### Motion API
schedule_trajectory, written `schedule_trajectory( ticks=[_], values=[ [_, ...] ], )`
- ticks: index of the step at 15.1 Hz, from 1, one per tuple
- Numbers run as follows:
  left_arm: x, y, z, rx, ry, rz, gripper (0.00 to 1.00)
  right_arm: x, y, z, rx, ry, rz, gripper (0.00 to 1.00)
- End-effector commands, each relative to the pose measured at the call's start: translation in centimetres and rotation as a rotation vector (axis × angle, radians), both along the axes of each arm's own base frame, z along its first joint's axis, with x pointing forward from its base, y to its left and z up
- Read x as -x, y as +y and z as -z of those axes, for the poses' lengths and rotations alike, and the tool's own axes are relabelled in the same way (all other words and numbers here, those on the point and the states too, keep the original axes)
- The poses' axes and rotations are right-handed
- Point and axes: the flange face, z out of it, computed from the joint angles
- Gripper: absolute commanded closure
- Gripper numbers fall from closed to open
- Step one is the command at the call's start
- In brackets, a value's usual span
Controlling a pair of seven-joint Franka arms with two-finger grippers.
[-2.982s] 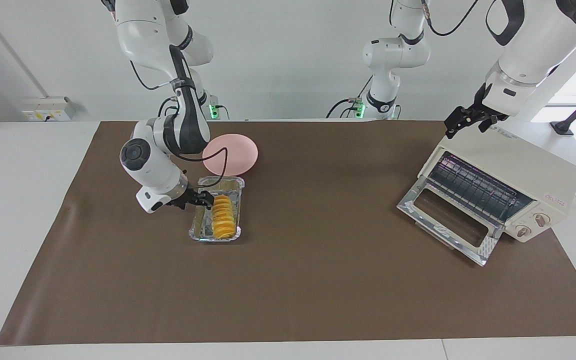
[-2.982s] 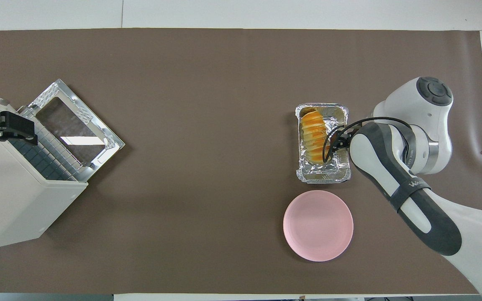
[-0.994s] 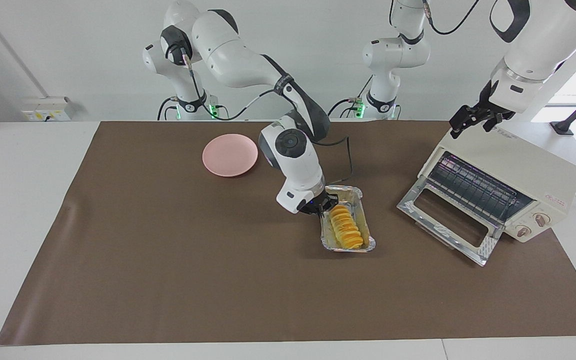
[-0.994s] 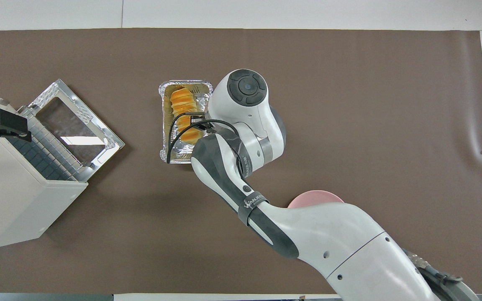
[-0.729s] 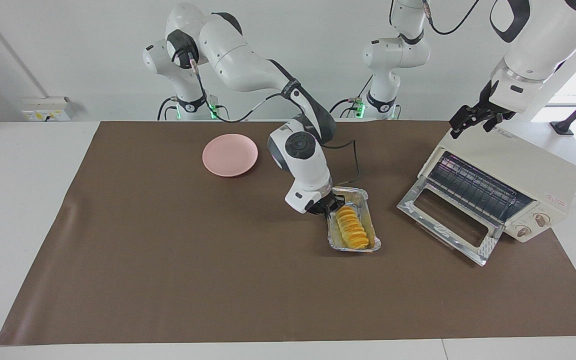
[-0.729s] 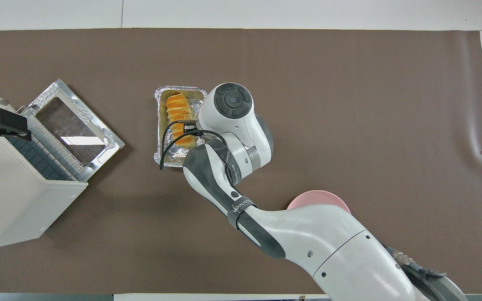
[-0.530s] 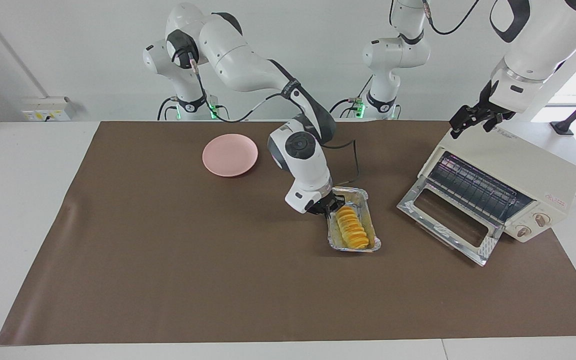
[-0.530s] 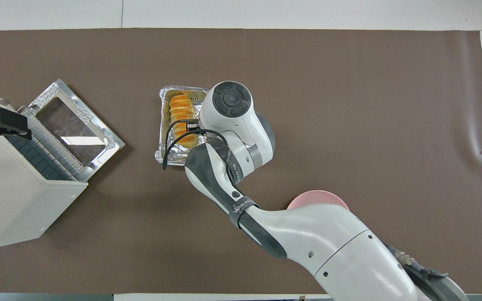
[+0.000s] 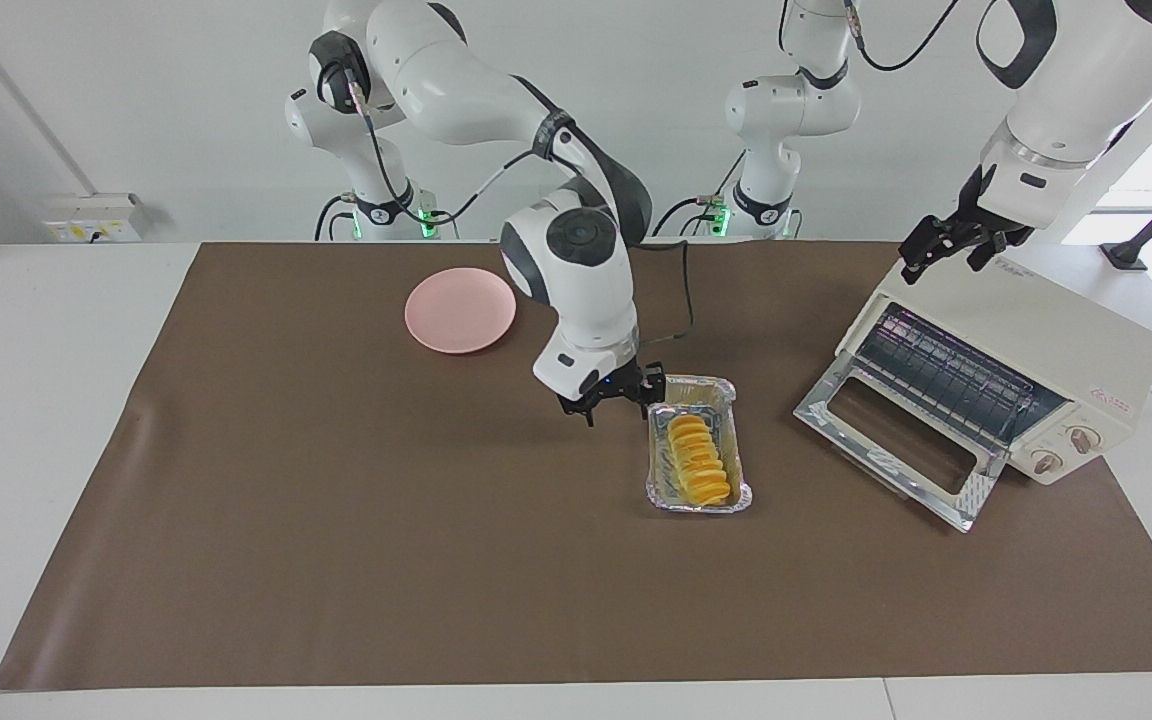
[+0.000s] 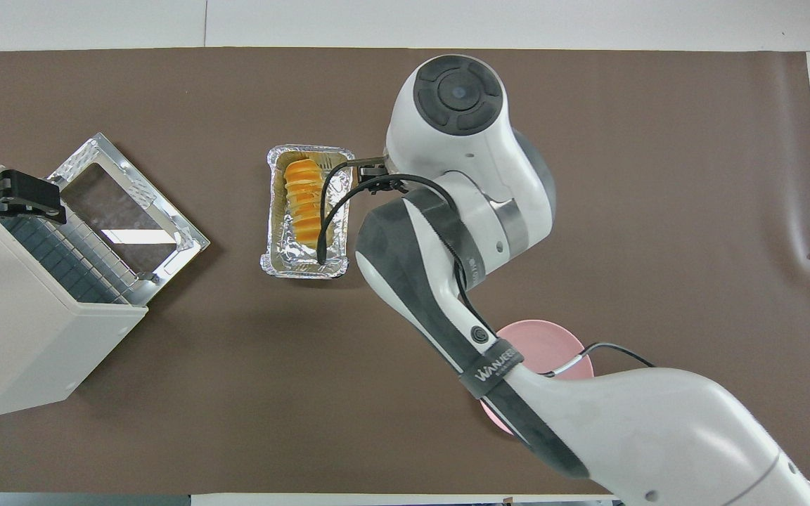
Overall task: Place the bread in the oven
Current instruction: 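Withdraw the right gripper while the left gripper reaches the tray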
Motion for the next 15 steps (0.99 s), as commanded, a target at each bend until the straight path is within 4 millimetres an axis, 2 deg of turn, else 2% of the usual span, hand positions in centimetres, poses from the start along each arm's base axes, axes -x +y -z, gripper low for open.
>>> schedule_trajectory(
  ticks=[1, 3, 4, 5, 6, 8, 9, 10, 11, 12, 13, 14, 15],
  values=[
    [-1.6, -5.0, 2.4, 0.018, -0.007, 0.07, 0.0, 1.3, -8.9, -4.3, 0.046, 0.025, -0.091, 0.0],
    [-2.8, -10.1, 4.2, 0.031, 0.003, 0.057, 0.0, 2.5, -14.2, -6.3, 0.065, 0.068, -0.132, 0.0],
    [-3.6, -13.4, 5.5, 0.031, 0.017, 0.044, 0.0, 3.3, -16.8, -7.2, 0.07, 0.081, -0.129, 0.0],
    [-3.8, -17.1, 6.9, 0.013, 0.031, 0.03, 0.0, 4.2, -18.4, -7.8, 0.071, 0.086, -0.121, 0.0],
    [-3.9, -19.2, 7.7, 0.01, 0.031, 0.019, 0.0, 5.3, -20.3, -8.4, 0.071, 0.087, -0.101, 0.0],
    [-4.9, -21.7, 9.0, 0.065, -0.02, -0.001, 0.0, 7.1, -23.2, -8.5, 0.074, 0.102, -0.061, 0.0],
    [-4.5, -23.7, 9.3, 0.09, -0.037, 0.02, 0.0, 7.2, -24.6, -8.6, 0.079, 0.102, -0.038, 0.0],
    [-4.4, -25.8, 11.0, 0.087, -0.034, 0.045, 0.0, 7.1, -26.6, -8.8, 0.085, 0.117, -0.004, 0.0],
    [-4.8, -27.1, 13.5, 0.077, -0.024, 0.051, 0.0, 7.0, -28.6, -9.0, 0.084, 0.126, 0.029, 0.0],
    [-5.0, -27.9, 14.4, 0.081, -0.04, 0.05, 0.0, 6.8, -30.4, -9.0, 0.085, 0.122, 0.047, 0.0],
    [-4.9, -28.6, 15.4, 0.08, -0.039, 0.053, 0.0, 6.7, -31.6, -9.1, 0.091, 0.117, 0.038, 0.0],
    [-4.3, -30.5, 17.9, 0.063, -0.007, 0.078, 0.0, 6.6, -32.9, -9.1, 0.091, 0.117, 0.039, 0.0],
    [-3.9, -31.8, 20.1, 0.045, 0.015, 0.078, 0.0, 6.6, -33.4, -9.1, 0.091, 0.118, 0.041, 0.0]
  ],
)
